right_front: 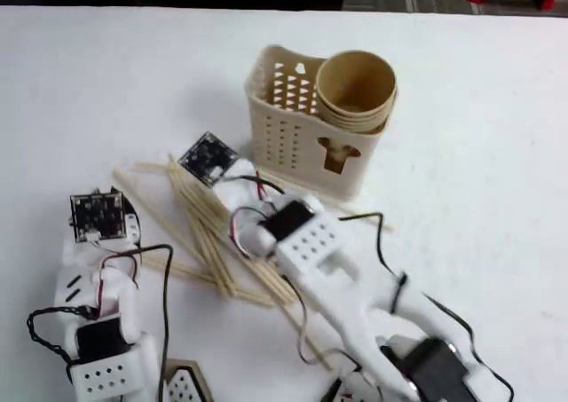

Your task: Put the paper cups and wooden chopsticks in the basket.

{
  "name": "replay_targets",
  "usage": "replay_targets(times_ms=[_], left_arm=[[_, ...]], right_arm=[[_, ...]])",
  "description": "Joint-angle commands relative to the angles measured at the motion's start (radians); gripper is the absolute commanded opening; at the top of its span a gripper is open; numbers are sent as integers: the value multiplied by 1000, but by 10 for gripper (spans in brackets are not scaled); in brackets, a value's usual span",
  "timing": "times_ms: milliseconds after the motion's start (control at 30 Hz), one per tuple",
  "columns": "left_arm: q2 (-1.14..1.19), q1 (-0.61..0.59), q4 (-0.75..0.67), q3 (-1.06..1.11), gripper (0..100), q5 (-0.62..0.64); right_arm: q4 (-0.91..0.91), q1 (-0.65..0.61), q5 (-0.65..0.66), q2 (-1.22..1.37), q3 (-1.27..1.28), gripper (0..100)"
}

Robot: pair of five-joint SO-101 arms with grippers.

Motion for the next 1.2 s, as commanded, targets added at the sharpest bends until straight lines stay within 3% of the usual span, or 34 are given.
replay_targets(times_ms=[0, 500, 600, 767, 933, 1167], left_arm=[[-15, 10, -20, -3, 91, -11], [-15, 10, -18, -3, 91, -11], [-15, 10, -18, -3, 91, -11], [-15, 10, -18, -3, 91, -11], [-15, 10, -17, -3, 91, -11], [-15, 10, -17, -3, 91, -11]], right_arm=[[71, -7, 9, 116, -146, 206], [182, -5, 71, 527, -442, 183], [182, 1, 71, 559, -450, 163], [182, 35, 71, 570, -450, 12], [186, 68, 71, 568, -450, 17], [331, 70, 71, 567, -532, 19]])
